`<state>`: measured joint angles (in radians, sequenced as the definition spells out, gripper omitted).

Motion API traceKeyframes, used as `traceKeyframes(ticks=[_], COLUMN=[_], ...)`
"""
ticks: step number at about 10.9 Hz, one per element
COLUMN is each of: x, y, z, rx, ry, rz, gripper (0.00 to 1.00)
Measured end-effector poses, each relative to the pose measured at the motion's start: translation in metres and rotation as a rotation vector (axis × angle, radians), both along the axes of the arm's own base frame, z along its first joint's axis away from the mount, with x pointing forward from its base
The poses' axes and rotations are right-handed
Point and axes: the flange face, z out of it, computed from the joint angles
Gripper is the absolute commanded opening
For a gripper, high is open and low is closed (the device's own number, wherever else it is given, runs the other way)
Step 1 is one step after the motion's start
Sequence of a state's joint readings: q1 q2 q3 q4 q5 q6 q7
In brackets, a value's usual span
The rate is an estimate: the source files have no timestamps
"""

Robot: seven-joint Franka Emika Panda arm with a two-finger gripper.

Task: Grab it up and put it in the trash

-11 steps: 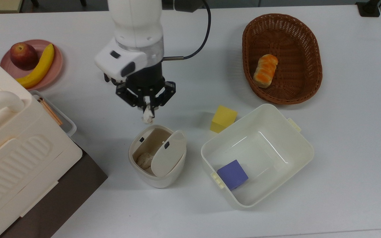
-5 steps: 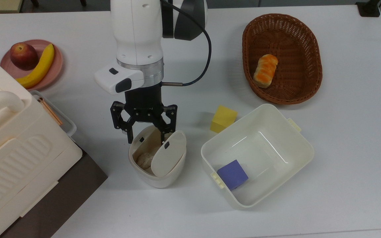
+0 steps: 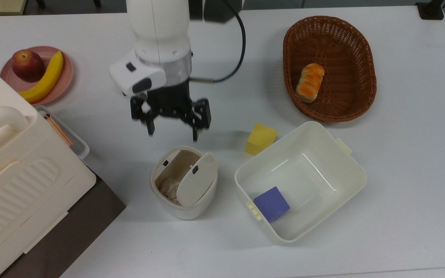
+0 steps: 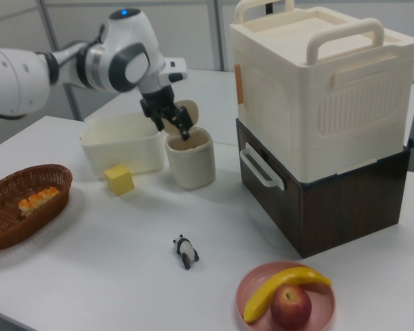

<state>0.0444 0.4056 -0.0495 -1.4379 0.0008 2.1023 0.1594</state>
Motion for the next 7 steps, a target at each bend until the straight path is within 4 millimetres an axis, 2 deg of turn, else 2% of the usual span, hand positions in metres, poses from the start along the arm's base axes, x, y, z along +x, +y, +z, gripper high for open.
traceKeyframes(ticks=[2, 4, 5, 7], x=[-0.035, -0.065, -0.074, -0.08], y=[-0.001, -0.001, -0.001, -0.001], z=[0.036, 0.072, 0.081, 0.08], rx=[0.005, 0.009, 0.011, 0.012], ry=[0.143, 0.206, 0.211, 0.22], rz=[-0.009, -0.01, -0.009, -0.01], gripper=[1.0, 1.0, 1.0, 1.0])
